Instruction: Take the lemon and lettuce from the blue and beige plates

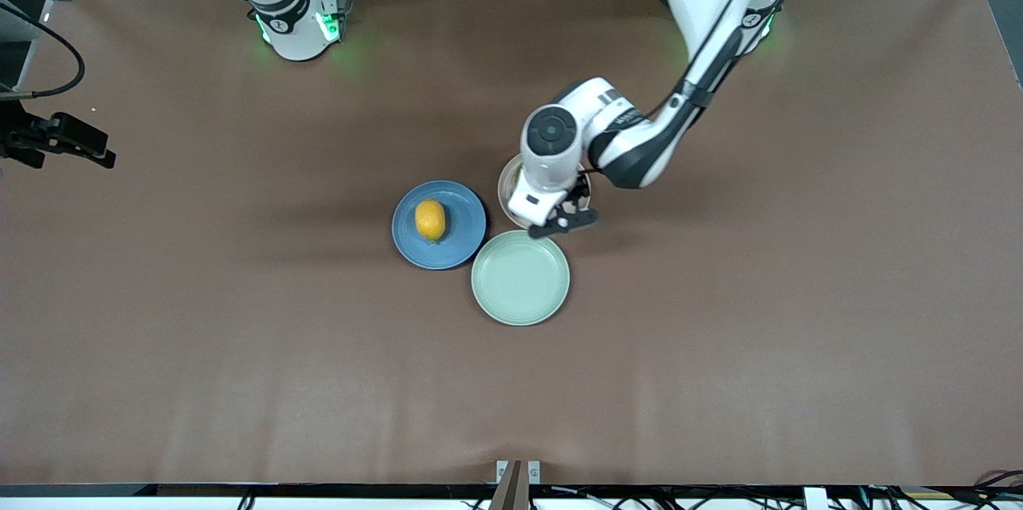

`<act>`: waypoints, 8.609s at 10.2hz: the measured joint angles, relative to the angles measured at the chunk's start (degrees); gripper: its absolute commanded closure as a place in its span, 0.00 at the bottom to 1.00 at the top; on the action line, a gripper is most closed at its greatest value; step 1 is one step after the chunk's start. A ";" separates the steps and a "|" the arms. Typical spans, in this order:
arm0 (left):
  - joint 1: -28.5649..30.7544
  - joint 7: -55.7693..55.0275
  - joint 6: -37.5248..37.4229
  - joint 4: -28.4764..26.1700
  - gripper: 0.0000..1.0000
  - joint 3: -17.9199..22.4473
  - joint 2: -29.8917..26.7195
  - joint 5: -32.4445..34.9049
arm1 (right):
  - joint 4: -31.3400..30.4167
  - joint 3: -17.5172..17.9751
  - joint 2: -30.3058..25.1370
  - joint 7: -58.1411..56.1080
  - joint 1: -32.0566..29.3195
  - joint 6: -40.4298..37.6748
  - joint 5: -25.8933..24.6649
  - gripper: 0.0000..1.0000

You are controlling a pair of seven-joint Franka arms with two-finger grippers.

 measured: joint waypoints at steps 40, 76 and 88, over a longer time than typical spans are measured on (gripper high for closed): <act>9.56 0.91 2.74 -9.40 1.00 -2.06 -14.59 -1.07 | 0.00 -0.16 0.03 -0.01 -0.42 -0.09 0.02 0.00; 32.72 36.11 -5.79 -7.17 1.00 -1.72 -15.93 -1.07 | 0.00 -0.20 0.07 -0.02 -0.44 -0.12 0.02 0.00; 36.33 42.34 -10.75 -5.41 1.00 -1.60 -16.03 -1.07 | 0.00 -0.30 0.07 -0.02 -0.52 -0.14 0.02 0.00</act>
